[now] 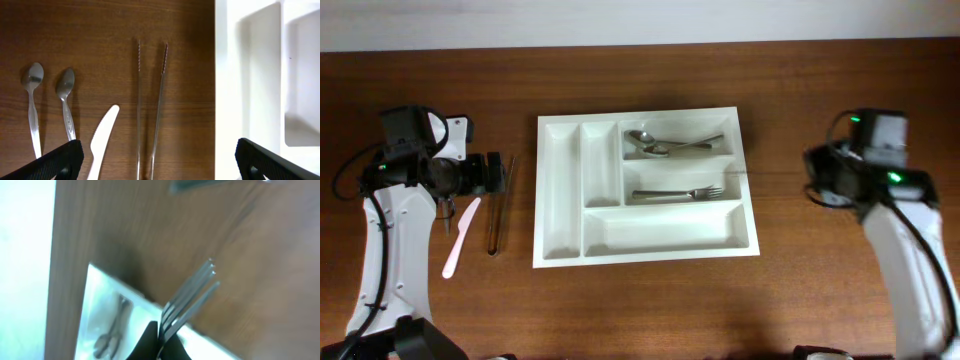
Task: Pack container
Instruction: 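Place the second fork in the middle-right compartment and release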
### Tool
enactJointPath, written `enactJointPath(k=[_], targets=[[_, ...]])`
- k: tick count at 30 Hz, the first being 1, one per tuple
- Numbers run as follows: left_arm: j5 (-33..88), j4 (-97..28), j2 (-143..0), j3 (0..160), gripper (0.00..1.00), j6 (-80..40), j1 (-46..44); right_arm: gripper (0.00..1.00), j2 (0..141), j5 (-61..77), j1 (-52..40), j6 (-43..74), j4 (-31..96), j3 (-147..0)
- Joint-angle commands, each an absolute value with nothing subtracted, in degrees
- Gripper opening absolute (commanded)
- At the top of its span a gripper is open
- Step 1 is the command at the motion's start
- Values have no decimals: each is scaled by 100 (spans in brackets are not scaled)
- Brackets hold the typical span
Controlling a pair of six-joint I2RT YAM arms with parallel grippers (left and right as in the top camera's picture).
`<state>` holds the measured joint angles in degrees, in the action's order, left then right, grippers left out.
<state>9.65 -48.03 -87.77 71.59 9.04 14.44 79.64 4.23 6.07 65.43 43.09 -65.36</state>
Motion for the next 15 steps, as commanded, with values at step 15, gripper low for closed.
enactJointPath(k=[15], targets=[[965, -4807, -8807, 7282, 99, 996, 1479, 4, 9920, 672, -1441, 8219, 2720, -6473]])
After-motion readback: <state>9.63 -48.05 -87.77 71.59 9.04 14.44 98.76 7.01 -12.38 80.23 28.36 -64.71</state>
